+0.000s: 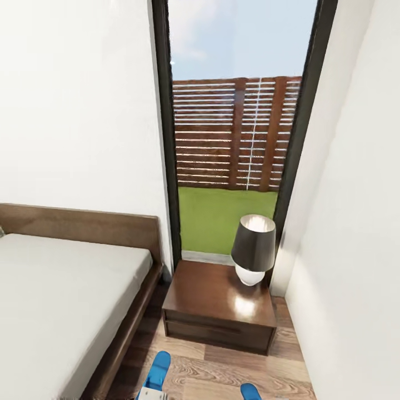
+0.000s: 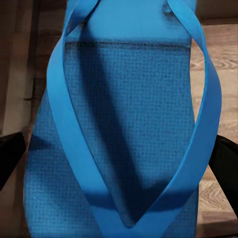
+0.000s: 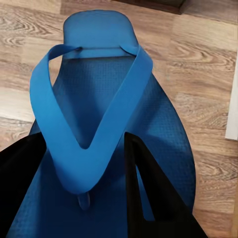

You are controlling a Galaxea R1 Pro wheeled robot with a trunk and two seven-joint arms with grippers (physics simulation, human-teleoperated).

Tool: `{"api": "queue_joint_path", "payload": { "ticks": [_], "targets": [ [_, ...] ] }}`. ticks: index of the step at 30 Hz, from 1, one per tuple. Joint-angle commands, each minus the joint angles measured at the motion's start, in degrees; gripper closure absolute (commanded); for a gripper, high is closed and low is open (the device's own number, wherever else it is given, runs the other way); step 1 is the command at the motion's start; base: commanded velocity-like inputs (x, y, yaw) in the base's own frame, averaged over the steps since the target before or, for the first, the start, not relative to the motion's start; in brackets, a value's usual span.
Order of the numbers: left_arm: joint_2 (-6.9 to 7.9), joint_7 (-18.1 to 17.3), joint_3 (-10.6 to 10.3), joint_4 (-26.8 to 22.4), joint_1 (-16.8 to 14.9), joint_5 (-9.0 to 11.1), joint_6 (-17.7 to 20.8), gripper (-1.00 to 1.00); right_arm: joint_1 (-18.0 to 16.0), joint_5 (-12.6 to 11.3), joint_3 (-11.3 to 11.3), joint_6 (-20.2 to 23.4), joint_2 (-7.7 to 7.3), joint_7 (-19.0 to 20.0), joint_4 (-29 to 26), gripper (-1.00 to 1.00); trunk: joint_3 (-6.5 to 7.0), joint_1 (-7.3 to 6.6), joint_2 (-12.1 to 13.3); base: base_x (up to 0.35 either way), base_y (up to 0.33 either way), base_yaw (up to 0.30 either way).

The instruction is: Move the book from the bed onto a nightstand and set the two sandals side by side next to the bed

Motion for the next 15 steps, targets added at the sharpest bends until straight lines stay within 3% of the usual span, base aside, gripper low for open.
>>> {"api": "queue_joint_path", "payload": {
  "ticks": [1, 7, 15],
  "targets": [
    [-0.01, 0.3, -0.5, 0.1, -0.1, 0.5, -0.2, 1.0, 0.0, 0.1, 0.2, -0.1, 0.01, -0.3, 0.0, 1.0, -0.09, 0.01, -0.1, 0.006, 0.0, 0.285],
    [-0.01, 0.3, -0.5, 0.1, -0.1, 0.5, -0.2, 1.0, 0.0, 0.1, 0.2, -0.1, 0.05, -0.3, 0.0, 1.0, -0.09, 0.01, -0.1, 0.003, -0.022, 0.288],
    [-0.01, 0.3, -0.5, 0.1, -0.1, 0.4, -0.2, 1.0, 0.0, 0.1, 0.2, -0.1, 0.09, -0.3, 0.0, 1.0, -0.09, 0.01, -0.1, 0.0, -0.161, 0.291]
  ]
}}
